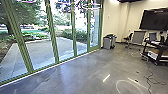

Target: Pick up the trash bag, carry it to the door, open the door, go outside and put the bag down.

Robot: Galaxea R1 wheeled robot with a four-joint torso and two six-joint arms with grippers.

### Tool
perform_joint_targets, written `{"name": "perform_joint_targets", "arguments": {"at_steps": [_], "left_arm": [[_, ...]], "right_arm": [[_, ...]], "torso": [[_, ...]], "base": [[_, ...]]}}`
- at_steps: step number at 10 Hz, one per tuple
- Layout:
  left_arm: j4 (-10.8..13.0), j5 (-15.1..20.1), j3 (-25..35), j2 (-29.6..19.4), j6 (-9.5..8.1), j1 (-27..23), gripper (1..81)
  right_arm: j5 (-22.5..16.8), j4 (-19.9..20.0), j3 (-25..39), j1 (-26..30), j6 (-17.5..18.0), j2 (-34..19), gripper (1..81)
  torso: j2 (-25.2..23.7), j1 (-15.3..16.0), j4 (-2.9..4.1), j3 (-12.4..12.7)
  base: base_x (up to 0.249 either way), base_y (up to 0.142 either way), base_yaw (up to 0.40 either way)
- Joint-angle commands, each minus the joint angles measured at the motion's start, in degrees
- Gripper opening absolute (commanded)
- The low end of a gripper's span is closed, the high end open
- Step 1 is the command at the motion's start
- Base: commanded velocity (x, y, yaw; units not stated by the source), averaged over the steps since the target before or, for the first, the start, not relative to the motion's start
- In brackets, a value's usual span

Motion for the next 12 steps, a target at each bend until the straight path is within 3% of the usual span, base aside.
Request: {"name": "perform_joint_targets", "arguments": {"at_steps": [1, 12], "left_arm": [[0.04, 3.64, 0.02, -0.05, 0.08, -3.66, 1.0], [0.04, 3.64, 0.02, -0.23, 0.07, -3.66, 1.0]], "right_arm": [[-3.57, 0.08, 0.05, 2.66, 0.01, 0.19, 81.1], [-3.57, 0.08, 0.05, 2.66, 0.01, 0.27, 81.1]], "torso": [[0.00, 0.00, 0.00, 0.00], [0.00, 0.00, 0.00, -0.02]], "base": [[0.113, 0.000, 0.000], [0.113, 0.000, 0.000]]}}
